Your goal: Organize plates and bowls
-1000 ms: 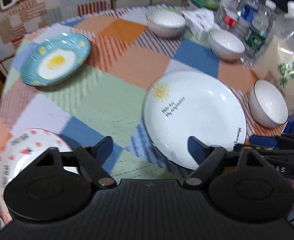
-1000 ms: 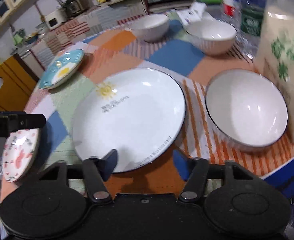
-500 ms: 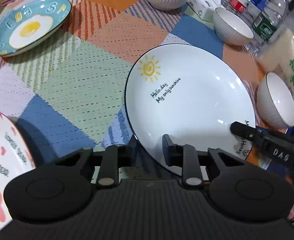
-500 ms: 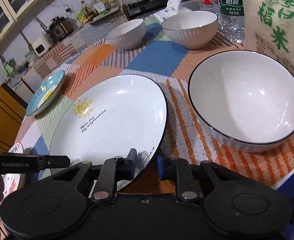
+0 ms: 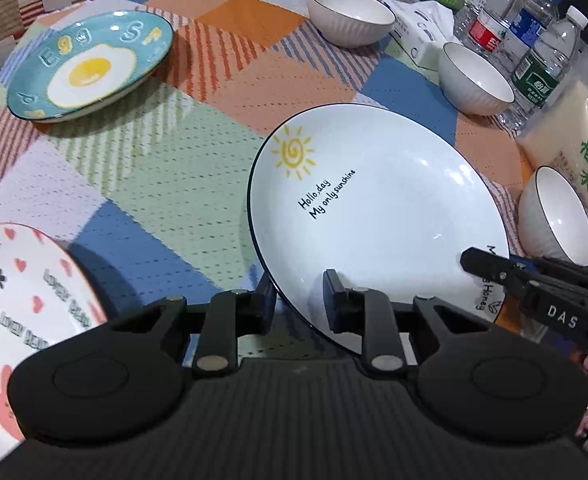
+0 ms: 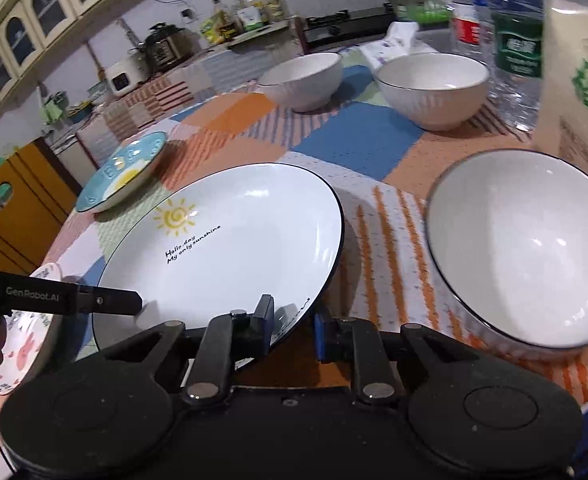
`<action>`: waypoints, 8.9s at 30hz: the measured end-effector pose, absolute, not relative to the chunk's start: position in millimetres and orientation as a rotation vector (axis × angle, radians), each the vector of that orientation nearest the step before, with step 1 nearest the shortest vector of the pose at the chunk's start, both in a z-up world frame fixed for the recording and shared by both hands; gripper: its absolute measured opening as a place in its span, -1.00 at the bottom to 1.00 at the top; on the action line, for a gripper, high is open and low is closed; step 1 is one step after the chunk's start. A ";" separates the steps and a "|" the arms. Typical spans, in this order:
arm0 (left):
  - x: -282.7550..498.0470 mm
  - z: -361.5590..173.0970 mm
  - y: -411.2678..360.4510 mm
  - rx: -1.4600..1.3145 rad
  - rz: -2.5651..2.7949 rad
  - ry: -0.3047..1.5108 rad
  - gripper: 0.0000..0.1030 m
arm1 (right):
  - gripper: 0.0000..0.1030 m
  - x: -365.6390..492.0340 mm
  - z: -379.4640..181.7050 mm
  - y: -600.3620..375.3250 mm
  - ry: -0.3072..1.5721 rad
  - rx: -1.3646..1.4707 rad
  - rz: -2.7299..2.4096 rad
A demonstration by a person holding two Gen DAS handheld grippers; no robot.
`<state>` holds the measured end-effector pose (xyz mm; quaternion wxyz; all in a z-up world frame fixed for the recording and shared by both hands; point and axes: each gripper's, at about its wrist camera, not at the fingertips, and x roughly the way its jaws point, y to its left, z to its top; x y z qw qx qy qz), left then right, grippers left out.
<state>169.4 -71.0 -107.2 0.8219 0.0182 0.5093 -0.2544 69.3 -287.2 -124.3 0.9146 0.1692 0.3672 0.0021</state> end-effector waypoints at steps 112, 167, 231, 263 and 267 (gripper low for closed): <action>116.9 -86.7 151.0 0.038 -0.141 1.352 0.40 | 0.64 160.2 -46.2 -50.6 0.992 -0.355 0.867; 120.3 -77.3 140.7 -0.168 -0.206 1.298 -0.51 | -0.58 161.7 -77.1 -104.1 1.173 -0.005 0.735; 295.3 -102.0 -68.5 0.000 -0.431 1.222 -0.51 | -0.55 235.5 -66.6 -303.3 1.168 0.222 0.251; 260.0 -66.7 -68.0 0.145 -0.434 1.142 -0.50 | -0.36 215.5 -40.8 -261.4 1.045 -0.090 0.071; 252.5 -58.4 -57.6 0.142 -0.436 1.159 -0.48 | -0.18 204.0 -28.5 -268.8 1.014 -0.034 0.168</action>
